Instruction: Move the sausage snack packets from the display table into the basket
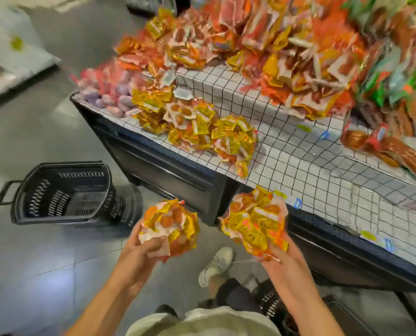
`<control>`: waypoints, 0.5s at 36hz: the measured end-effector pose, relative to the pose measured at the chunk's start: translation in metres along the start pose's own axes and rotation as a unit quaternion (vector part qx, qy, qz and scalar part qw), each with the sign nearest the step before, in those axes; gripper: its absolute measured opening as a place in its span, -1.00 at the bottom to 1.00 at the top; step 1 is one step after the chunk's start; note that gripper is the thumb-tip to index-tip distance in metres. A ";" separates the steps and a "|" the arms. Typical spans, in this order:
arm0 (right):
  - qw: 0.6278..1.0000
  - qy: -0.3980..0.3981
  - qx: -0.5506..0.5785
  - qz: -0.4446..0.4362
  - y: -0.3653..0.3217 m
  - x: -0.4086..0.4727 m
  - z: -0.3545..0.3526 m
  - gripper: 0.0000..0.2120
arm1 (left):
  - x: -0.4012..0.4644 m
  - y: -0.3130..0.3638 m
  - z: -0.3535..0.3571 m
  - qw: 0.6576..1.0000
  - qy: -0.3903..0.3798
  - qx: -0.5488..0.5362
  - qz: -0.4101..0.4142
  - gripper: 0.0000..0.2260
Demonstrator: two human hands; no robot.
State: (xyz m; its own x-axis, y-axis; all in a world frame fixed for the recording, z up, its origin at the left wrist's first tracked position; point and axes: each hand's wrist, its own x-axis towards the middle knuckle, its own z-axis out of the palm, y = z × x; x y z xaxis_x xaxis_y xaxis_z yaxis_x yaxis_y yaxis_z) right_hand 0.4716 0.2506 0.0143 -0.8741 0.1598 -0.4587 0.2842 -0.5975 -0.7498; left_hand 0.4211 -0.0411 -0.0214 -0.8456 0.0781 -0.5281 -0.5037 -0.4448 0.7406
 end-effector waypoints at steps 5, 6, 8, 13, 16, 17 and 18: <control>0.999 -0.005 -0.040 0.000 -0.033 0.047 -0.001 -0.44 | 0.040 0.026 0.044 1.000 0.001 0.016 0.002 -0.50; 0.999 -0.001 -0.043 -0.001 -0.040 0.056 -0.003 -0.37 | 0.048 0.032 0.054 1.000 -0.001 0.020 0.003 -0.53; 1.000 0.010 -0.029 0.004 -0.055 0.074 -0.007 -0.38 | 0.065 0.046 0.076 1.000 -0.010 0.027 0.010 -0.54; 0.999 0.039 -0.006 0.017 -0.084 0.124 -0.017 -0.61 | 0.112 0.080 0.135 0.996 -0.035 0.074 0.020 -0.43; 0.997 0.068 -0.020 0.026 -0.102 0.149 -0.019 -0.63 | 0.143 0.100 0.166 0.994 -0.063 0.086 0.028 -0.41; 0.996 0.076 -0.026 0.029 -0.107 0.155 -0.018 -0.64 | 0.154 0.106 0.175 0.993 -0.071 0.086 0.027 -0.39; 0.996 0.081 -0.032 0.032 -0.112 0.159 -0.018 -0.64 | 0.163 0.112 0.183 0.993 -0.078 0.080 0.024 -0.37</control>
State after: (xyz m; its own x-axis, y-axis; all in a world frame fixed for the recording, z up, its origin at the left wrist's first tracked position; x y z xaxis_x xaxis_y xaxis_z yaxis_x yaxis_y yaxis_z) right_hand 0.3076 0.3571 0.0163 -0.7799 0.2497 -0.5739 0.3667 -0.5608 -0.7423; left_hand 0.1941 0.0853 0.0520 -0.8797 0.2034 -0.4297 -0.4740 -0.3051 0.8259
